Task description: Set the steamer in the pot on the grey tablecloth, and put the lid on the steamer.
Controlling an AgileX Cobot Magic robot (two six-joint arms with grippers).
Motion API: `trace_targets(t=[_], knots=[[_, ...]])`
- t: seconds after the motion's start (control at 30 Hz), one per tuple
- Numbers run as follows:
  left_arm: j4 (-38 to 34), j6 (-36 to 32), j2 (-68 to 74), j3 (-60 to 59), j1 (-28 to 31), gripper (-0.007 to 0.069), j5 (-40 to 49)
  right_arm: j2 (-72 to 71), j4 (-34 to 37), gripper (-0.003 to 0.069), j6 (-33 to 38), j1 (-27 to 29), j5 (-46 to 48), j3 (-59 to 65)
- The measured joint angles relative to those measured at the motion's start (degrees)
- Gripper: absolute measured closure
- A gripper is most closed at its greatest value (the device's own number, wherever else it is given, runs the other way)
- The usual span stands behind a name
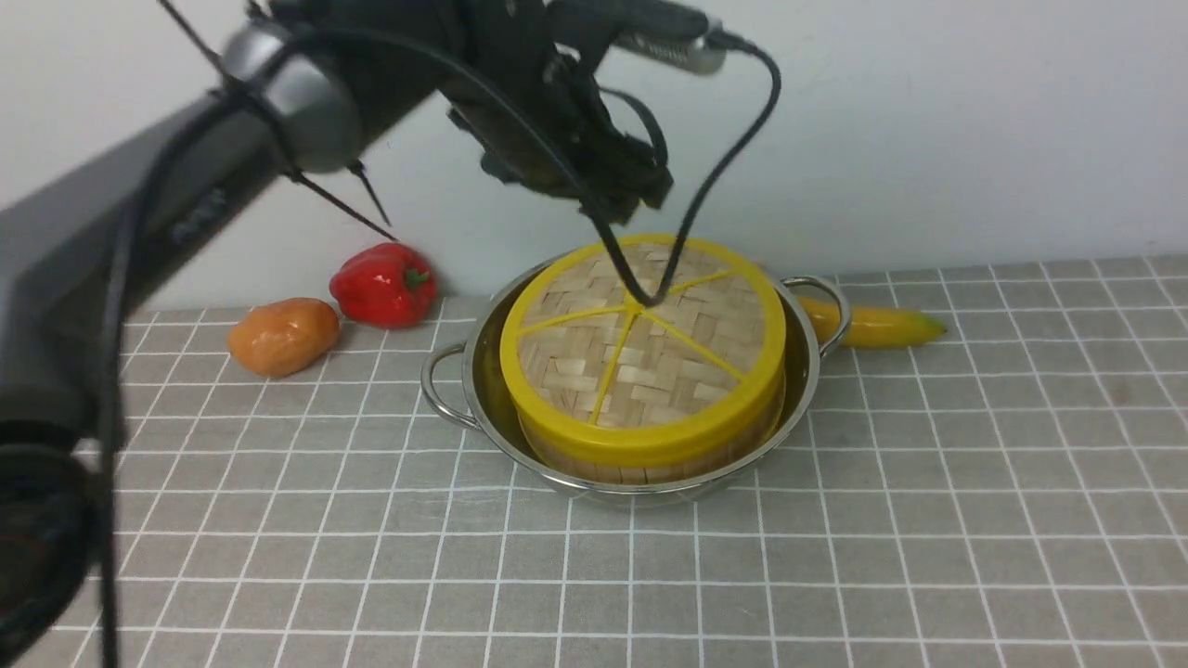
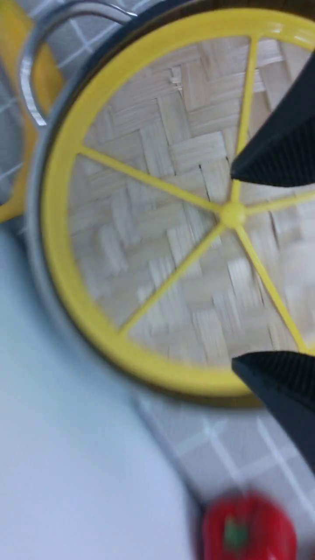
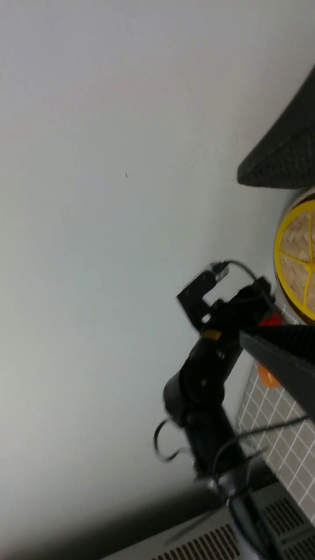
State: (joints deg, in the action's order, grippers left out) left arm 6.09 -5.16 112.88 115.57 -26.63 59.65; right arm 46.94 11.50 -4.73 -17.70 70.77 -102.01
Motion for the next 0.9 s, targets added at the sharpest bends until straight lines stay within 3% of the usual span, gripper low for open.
trace_targets(t=[0.17,0.3,0.47,0.63,0.9], knots=[[4.4,0.8,-12.1,0.1,0.0,0.0268,6.9,-1.2,-4.8,0.026,4.0,0.0,-0.4,3.6],[7.0,1.5,-20.0,0.1,0.1,0.0456,9.7,-5.1,-9.2,0.0323,6.3,0.0,-0.5,14.9],[7.5,2.1,-28.1,-4.9,0.1,0.0629,9.7,-11.9,-12.5,0.0412,6.4,0.0,-4.6,32.7],[7.5,3.2,-37.7,-18.2,0.1,0.0648,9.5,-20.1,-15.5,0.0489,4.7,0.0,-13.3,48.5],[7.5,7.0,-59.2,-54.9,0.1,0.0648,-6.7,-29.6,-19.8,0.0559,-1.6,0.0,-16.9,65.2]])
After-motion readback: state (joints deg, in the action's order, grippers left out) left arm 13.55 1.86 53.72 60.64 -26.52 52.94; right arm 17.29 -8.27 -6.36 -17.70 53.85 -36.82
